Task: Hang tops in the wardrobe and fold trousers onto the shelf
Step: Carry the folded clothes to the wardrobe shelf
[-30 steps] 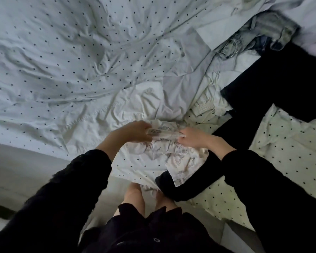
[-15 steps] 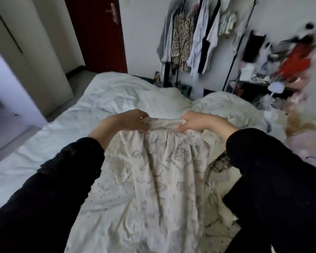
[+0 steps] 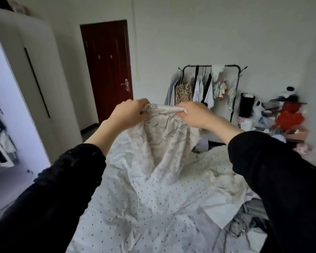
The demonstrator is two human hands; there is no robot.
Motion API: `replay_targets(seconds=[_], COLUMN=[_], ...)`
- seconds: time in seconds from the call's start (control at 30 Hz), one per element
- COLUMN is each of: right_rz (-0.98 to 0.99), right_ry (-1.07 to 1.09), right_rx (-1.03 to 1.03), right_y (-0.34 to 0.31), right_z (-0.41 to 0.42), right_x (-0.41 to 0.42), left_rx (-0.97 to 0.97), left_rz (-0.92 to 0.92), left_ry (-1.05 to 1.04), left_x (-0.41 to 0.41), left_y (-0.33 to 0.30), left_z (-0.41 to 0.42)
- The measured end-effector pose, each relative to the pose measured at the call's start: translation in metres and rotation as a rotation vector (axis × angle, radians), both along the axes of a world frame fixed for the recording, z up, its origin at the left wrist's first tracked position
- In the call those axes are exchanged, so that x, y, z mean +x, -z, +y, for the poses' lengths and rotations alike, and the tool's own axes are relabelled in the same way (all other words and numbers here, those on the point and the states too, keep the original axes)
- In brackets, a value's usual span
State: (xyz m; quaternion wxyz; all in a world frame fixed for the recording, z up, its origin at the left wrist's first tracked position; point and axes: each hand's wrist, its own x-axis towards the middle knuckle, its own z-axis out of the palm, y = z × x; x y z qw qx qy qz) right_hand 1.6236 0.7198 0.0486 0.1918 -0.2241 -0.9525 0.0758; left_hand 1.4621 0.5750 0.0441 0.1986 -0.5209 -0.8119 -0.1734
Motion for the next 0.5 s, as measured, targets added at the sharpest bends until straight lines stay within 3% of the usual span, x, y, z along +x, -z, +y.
replay_targets(seconds=[0.1, 0.2, 0.5], right_rz=[-0.061, -0.230, -0.810], right_ry=[0.006, -0.027, -0.093], right_rx=[-0.026, -0.104, -0.502], right_y=[0.062, 0.160, 0.428], right_z=[-0.015, -0.042, -0.136], right_x=[0.015, 0.042, 0.168], left_rx=[-0.093, -0.315, -0.932], left_rz=[-0.062, -0.156, -0.677], left_ry=[0.005, 0.023, 0.043], left_x=[0.013, 0.047, 0.190], left_y=[0.060, 0.155, 0.422], left_z=[-0.016, -0.041, -0.143])
